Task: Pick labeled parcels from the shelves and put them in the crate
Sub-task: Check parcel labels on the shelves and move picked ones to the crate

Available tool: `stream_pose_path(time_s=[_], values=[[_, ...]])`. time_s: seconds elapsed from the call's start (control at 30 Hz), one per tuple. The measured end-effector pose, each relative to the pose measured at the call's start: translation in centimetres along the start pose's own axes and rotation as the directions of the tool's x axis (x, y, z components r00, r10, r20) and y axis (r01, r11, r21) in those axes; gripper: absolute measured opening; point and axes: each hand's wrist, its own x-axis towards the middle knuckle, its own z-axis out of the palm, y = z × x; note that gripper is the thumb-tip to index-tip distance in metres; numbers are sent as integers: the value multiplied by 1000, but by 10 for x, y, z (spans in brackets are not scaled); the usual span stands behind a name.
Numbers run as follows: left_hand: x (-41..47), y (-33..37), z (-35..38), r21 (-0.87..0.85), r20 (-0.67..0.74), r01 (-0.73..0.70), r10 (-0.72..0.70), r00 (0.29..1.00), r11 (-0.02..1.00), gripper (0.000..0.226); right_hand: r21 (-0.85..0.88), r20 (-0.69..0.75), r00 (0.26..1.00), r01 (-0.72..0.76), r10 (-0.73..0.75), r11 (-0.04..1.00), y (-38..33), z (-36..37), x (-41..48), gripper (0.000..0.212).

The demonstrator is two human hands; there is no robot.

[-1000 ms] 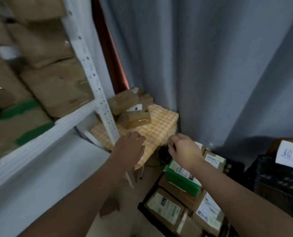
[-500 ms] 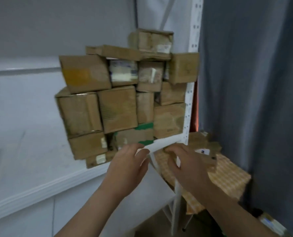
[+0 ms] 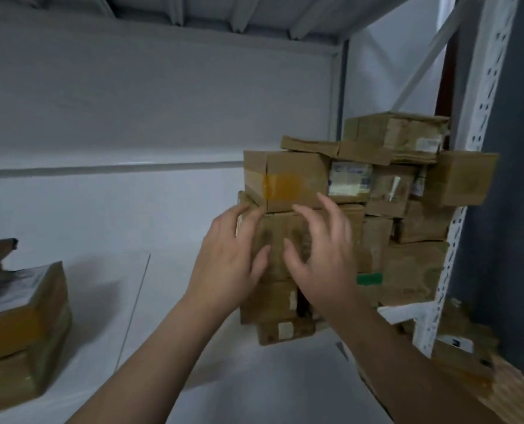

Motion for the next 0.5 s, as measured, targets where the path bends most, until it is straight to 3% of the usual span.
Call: stream_pose_path(time_s=[0.17, 0.23, 0.33, 0.5], values=[[68, 0, -3, 57, 52, -110, 108, 993, 992, 89, -228, -192, 975, 70, -115, 971, 8, -20, 52, 58], [83, 2, 0, 128, 94, -153, 141, 985, 980, 92, -335, -197, 972, 55, -128, 940, 16, -33, 69, 68], [97, 3, 5, 178, 117, -185, 166, 979, 966, 76, -467, -85, 992, 47, -98, 883, 32, -44, 91, 76], [105, 4, 4, 131, 52, -163, 158, 986, 978, 54, -430, 1, 971, 216, -239, 876, 48, -49, 116, 45]])
